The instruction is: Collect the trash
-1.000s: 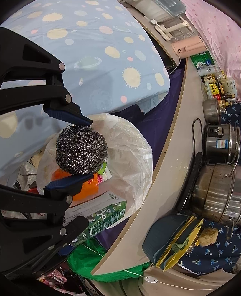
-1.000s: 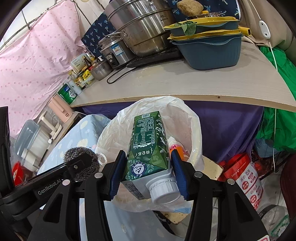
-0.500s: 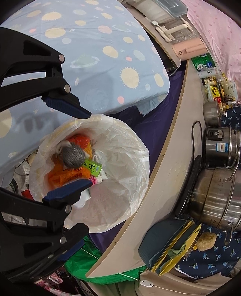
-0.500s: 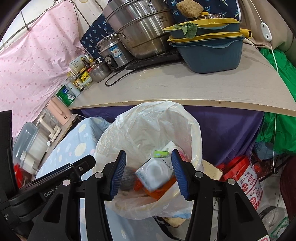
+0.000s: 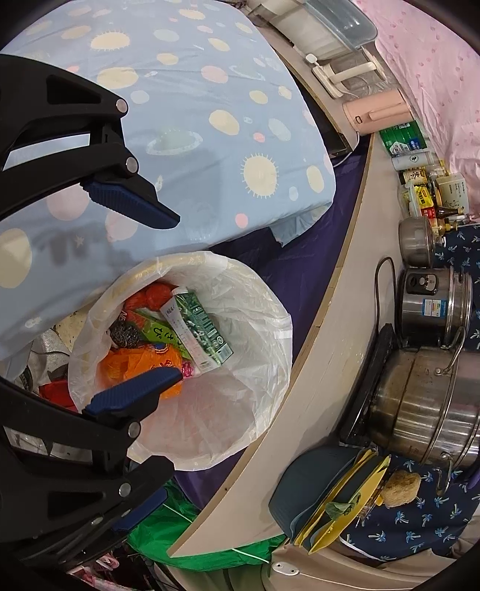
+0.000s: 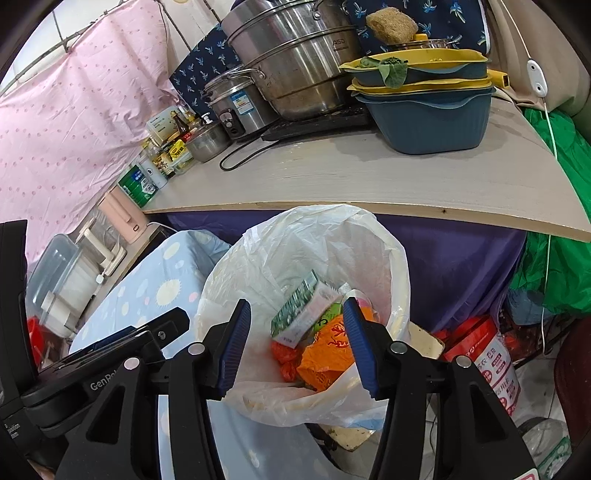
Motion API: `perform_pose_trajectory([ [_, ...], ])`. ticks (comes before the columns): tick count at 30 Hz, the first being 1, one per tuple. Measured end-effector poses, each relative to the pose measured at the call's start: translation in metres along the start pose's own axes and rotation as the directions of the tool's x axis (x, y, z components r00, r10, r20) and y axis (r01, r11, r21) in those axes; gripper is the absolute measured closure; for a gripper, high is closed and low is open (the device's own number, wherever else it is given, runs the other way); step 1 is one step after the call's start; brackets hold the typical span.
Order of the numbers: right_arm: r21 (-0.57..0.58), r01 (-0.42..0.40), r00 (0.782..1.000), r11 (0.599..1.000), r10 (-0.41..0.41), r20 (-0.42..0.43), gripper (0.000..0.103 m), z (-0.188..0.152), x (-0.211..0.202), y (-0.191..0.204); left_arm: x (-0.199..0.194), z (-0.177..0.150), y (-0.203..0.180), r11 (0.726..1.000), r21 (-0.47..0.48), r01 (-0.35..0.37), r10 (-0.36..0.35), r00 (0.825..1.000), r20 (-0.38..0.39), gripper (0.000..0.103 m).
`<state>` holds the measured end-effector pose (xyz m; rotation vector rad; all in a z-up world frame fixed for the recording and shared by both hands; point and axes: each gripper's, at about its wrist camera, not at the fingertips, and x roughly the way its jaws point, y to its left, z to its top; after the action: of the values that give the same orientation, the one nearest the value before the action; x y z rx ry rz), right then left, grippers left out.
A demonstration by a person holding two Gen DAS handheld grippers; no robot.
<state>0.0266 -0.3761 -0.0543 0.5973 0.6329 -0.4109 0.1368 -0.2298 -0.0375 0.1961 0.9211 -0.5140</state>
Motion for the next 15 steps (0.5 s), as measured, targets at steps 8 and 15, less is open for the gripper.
perform_pose_trajectory([
  [8,-0.026,0.000,1.000,1.000,0.000,0.008,0.050,-0.002,-0.009,0.009,-0.011,-0.005,0.006,1.000,0.001,-0.023,0.023,1.000,0.019,0.029],
  [15,-0.050,0.013,1.000,0.999,-0.012,0.009,0.044,-0.009,-0.017,0.012,-0.017,-0.011,0.012,0.999,-0.008,-0.048,0.048,0.998,0.031,0.020],
])
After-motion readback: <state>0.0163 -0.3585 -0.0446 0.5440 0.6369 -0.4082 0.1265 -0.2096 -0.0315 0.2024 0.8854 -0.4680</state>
